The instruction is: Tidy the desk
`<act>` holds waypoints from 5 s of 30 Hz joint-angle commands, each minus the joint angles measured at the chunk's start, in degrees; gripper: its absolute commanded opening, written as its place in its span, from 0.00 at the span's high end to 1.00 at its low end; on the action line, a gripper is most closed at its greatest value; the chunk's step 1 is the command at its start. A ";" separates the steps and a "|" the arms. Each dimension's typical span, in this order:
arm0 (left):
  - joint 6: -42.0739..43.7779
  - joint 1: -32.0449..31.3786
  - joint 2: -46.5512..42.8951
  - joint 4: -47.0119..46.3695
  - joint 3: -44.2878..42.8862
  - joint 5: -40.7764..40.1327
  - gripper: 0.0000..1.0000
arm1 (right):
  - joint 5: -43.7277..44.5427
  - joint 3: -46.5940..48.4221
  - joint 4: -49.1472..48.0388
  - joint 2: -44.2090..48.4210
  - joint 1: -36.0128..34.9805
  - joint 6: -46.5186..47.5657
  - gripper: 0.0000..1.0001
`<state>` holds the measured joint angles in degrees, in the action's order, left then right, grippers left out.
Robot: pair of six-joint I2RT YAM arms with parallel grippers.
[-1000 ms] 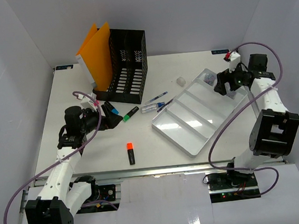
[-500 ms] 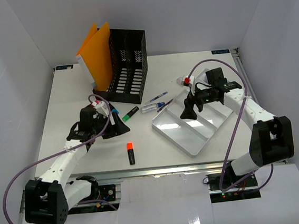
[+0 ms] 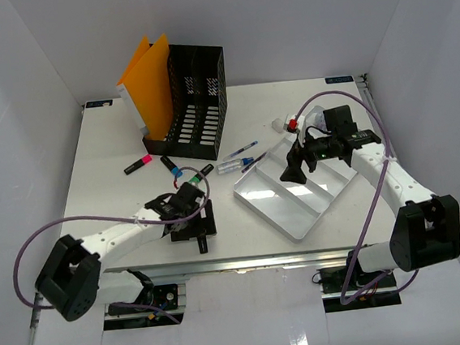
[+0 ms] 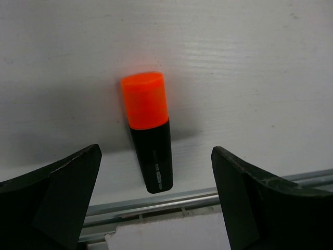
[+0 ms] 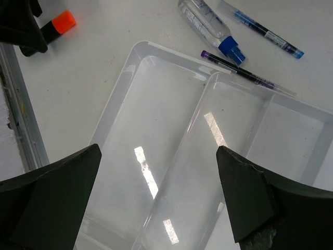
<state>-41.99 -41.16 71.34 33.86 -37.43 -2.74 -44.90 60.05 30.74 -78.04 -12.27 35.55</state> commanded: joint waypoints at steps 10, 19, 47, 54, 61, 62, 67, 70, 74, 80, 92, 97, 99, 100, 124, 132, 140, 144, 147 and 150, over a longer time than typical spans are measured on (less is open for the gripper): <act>-10.66 -12.67 16.38 6.84 -7.98 -17.71 0.38 | -2.12 -0.99 -1.91 1.76 2.43 -1.19 0.02; -10.99 -13.23 13.44 2.66 -6.48 -18.07 0.68 | -2.03 -1.16 -1.91 1.48 2.70 -1.10 0.02; -13.55 -4.19 43.21 -46.08 -48.24 16.71 1.00 | 5.83 -8.15 -18.44 11.64 20.66 -19.20 0.02; -15.74 -3.84 64.15 -44.41 -77.75 21.54 1.00 | 6.67 -8.99 -20.46 13.27 22.64 -21.22 0.02; -23.84 -3.75 73.87 -48.32 -85.28 20.51 0.96 | 6.94 -8.86 -20.50 13.71 23.31 -21.26 0.02; -24.75 -3.75 74.86 -48.20 -85.96 20.05 0.94 | 6.94 -8.87 -20.46 13.73 23.37 -21.25 0.02; -26.33 -3.66 78.31 -45.27 -90.15 17.60 0.69 | 6.67 -8.81 -20.60 13.88 23.65 -21.21 0.02; -25.95 -3.66 79.41 -44.06 -92.58 17.39 0.50 | 6.67 -8.88 -20.55 13.84 23.83 -21.14 0.02; -24.82 -3.58 78.94 -43.53 -93.18 17.99 0.33 | 6.52 -8.90 -20.46 13.53 23.87 -20.92 0.02; -20.19 -2.95 74.47 -43.99 -90.00 18.58 0.29 | 2.88 -9.00 -20.09 13.72 23.84 -19.05 0.02; 5.80 2.25 39.29 -40.78 -56.74 19.82 0.29 | -16.44 -9.74 -14.22 14.43 23.96 -6.46 0.06; 17.61 7.45 20.04 -34.57 -35.30 19.98 0.28 | -22.22 -8.58 -6.82 11.59 23.88 1.96 0.06; 21.55 10.54 11.22 -31.20 -30.54 19.62 0.27 | -24.39 -8.43 -4.60 10.08 23.20 5.73 0.06; 24.34 11.66 7.53 -28.79 -27.64 18.44 0.27 | -24.69 -8.21 -3.18 9.48 22.31 8.27 0.06; 36.30 14.18 -50.53 -25.12 4.87 -29.61 0.21 | 16.58 55.66 15.87 -50.19 -34.46 48.33 0.03; 36.80 14.18 -54.29 -26.56 6.13 -30.39 0.21 | 19.60 59.13 8.40 -56.96 -35.49 39.46 0.07; 36.49 14.18 -53.32 -26.57 6.07 -28.99 0.21 | 19.97 60.36 4.24 -61.06 -35.45 31.08 0.22; 36.63 14.18 -53.28 -26.57 6.10 -28.99 0.21 | 19.42 60.14 4.28 -62.40 -35.36 30.15 0.27; 36.63 14.18 -53.33 -26.57 6.08 -28.91 0.21 | 18.74 59.65 4.39 -62.73 -35.28 29.48 0.32; 36.63 14.18 -53.33 -26.66 6.14 -28.85 0.21 | 18.36 58.84 4.68 -62.81 -35.28 29.08 0.38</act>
<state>-5.80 -27.11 17.96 7.70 -31.53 -32.16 -25.74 118.66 35.36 -139.09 -47.48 66.40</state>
